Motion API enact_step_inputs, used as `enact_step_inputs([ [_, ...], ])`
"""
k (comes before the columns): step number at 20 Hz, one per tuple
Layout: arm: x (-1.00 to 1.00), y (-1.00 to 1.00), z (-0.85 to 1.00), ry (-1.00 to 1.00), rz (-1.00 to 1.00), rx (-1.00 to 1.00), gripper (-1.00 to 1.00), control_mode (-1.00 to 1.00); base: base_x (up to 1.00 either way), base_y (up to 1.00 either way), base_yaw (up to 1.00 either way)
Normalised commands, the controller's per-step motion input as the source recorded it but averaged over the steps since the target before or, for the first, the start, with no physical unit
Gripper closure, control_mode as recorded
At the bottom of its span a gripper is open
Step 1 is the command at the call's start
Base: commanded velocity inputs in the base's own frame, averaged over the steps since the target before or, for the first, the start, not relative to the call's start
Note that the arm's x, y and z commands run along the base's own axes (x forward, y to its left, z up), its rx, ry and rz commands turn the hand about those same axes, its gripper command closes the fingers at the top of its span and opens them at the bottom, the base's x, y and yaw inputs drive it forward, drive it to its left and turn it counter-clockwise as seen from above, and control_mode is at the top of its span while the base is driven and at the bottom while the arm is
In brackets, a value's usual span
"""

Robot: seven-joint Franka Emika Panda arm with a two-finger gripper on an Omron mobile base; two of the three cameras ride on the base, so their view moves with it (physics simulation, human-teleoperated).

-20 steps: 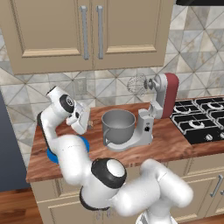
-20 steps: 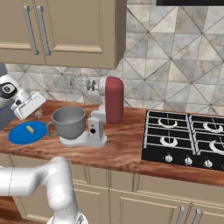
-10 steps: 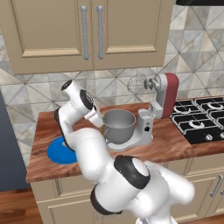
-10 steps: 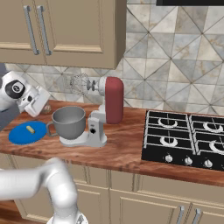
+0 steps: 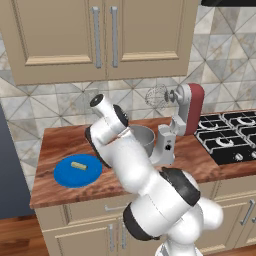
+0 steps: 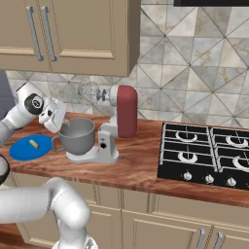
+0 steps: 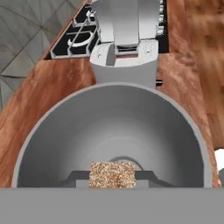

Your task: Add butter and sugar cubes to the stand mixer bowl and then turn on the stand mixer to begin making frosting.

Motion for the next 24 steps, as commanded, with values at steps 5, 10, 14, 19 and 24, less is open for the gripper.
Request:
enact_step_inputs([
  [5, 0.38, -0.16, -0.35, 0.02, 0.1, 0.0, 1.0, -1.0, 0.0, 0.0, 0.0],
  [10, 0.52, -0.01, -0.35, 0.06, 0.13, 0.03, 1.0, -1.0, 0.0, 0.0, 0.0],
  [14, 0.44, 0.0, -0.28, 0.06, 0.13, 0.02, 1.0, -1.0, 0.0, 0.0, 0.0],
  [19, 0.12, 0.01, -0.45, 0.07, 0.13, 0.0, -1.0, -1.0, 0.0, 0.0, 0.0],
  [24, 0.08, 0.06, -0.32, 0.05, 0.12, 0.0, -1.0, -1.0, 0.0, 0.0, 0.0],
])
